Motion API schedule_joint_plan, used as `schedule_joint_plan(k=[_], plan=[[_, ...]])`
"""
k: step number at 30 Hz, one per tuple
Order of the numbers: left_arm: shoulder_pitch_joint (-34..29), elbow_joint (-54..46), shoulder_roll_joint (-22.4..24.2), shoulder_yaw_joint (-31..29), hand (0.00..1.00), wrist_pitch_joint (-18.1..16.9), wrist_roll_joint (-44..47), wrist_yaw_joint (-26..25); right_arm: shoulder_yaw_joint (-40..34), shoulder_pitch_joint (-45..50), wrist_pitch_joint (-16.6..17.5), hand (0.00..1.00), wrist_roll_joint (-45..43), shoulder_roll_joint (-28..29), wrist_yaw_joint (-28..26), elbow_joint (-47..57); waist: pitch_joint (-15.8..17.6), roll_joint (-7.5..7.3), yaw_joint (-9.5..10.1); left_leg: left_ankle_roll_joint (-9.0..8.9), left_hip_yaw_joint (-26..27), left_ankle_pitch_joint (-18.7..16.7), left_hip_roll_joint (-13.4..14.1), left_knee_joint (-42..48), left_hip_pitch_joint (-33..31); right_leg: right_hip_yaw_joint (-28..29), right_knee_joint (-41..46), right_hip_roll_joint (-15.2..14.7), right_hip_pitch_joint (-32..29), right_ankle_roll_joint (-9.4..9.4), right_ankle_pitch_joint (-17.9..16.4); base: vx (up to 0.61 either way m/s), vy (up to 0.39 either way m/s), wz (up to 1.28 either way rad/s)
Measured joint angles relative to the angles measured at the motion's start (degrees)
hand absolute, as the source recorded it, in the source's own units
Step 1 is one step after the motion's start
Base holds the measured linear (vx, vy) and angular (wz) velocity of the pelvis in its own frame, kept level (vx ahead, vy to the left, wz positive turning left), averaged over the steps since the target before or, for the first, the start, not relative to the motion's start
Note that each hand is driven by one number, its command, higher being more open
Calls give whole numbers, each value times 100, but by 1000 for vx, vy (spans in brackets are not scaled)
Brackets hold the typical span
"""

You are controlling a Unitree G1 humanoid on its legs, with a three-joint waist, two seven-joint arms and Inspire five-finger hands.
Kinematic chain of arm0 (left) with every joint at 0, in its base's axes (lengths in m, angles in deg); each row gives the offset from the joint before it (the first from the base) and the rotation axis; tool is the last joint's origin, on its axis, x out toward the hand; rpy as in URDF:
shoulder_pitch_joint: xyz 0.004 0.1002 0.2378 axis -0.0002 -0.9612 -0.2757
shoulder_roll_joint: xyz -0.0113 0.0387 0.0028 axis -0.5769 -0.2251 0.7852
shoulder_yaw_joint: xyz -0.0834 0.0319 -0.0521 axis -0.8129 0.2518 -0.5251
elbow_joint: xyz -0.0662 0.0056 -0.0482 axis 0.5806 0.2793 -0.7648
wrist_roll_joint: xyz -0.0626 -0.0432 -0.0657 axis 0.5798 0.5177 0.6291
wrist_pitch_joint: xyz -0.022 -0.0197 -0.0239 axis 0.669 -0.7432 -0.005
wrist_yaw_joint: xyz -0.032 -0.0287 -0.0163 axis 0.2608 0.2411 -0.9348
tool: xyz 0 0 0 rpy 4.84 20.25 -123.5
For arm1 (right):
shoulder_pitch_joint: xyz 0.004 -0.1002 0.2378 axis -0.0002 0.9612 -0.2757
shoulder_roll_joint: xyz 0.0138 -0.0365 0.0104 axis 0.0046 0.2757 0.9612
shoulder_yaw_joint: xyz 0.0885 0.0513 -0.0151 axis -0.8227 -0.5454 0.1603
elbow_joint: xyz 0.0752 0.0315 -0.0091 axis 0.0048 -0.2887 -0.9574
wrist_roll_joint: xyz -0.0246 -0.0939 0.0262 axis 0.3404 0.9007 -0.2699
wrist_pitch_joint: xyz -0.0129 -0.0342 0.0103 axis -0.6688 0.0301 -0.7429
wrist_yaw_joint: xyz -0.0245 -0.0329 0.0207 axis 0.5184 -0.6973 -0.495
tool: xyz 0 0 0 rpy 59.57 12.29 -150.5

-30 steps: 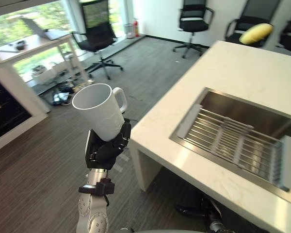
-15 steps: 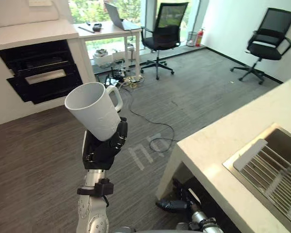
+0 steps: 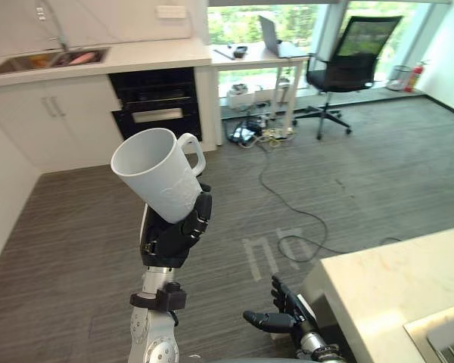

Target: Walk over to the sink, pick up the cup, carry it to the dishwasher, place the cup inside the dishwasher, then close the dishwasher door

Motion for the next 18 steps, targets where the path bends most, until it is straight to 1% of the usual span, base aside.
schedule_joint_plan(k=[1,2,3,5,7,8,11,12,13,14,15,16,17,18], plan=[[43,27,-7,92,0,6,0,16,-53,-16,0,100,-1,-37,18,-8,-24,61,-13,-89,8,317,6,-80,39,15,-2,13,51,5,-17,87,115,107],[88,112,-30,222,0,11,-2,63,-117,-131,-9,100,0,-66,42,-185,-51,69,32,-73,-146,349,-120,-137,97,229,-50,-11,135,-26,-59,19,145,77],[69,137,-130,286,0,4,1,68,-98,-238,-10,100,0,-74,65,-301,-59,16,29,-25,-255,315,-172,-59,53,518,-173,-9,215,-80,-95,3,138,61],[73,227,-274,298,0,4,4,42,45,-400,-10,100,0,-43,76,-359,-70,-59,34,5,-357,253,-171,145,-123,791,-374,21,247,-73,-91,-25,86,32],[88,444,-300,310,0,22,10,-40,148,-567,-9,100,-1,-38,75,-494,-70,-62,26,10,-371,251,-168,211,-200,933,-511,54,249,-41,-73,-68,40,4],[92,563,-296,340,0,65,9,-103,202,-641,-10,100,-1,-47,96,-616,-73,-59,9,4,-382,263,-173,209,-196,980,-511,56,245,12,-56,-80,23,-3],[195,595,-349,494,0,198,-18,-146,209,-642,-75,100,-4,-107,199,-736,-66,-82,-63,14,-402,346,-290,116,-196,1065,-261,-28,78,95,-141,-78,44,0],[294,594,-382,599,0,263,-41,-214,210,-624,-149,100,-3,-150,207,-751,-53,-102,-127,24,-499,354,-379,80,-194,1078,-29,-116,-7,47,-217,-73,74,5],[339,594,-403,634,0,298,-78,-255,211,-614,-193,100,-1,-193,209,-753,-53,-104,-156,28,-535,356,-409,28,-177,1091,136,-136,-73,14,-236,-74,50,5],[417,595,-409,677,0,349,-138,-318,212,-608,-260,100,3,-261,204,-761,-37,-100,-217,26,-568,363,-471,-127,-96,1196,554,-171,-262,7,-232,-67,45,5],[464,596,-429,686,0,372,-167,-346,212,-580,-284,100,5,-268,195,-762,-19,-117,-287,66,-612,389,-511,-192,-29,1283,877,-191,-367,-13,-220,-86,57,12],[513,605,-437,689,0,388,-223,-361,215,-489,-292,100,5,-245,177,-754,14,-134,-351,104,-727,387,-515,-230,66,1399,1260,-157,-457,-263,-193,-63,45,20],[535,612,-455,696,0,391,-242,-359,214,-423,-292,100,5,-261,169,-749,23,-87,-371,168,-852,349,-482,-248,89,1491,1365,-69,-506,-399,-314,-76,20,38],[556,614,-481,678,0,383,-250,-355,252,-294,-296,100,5,-216,138,-749,38,-56,-388,156,-1063,355,-435,-253,68,1705,1100,202,-515,-292,-434,-81,-4,51]])
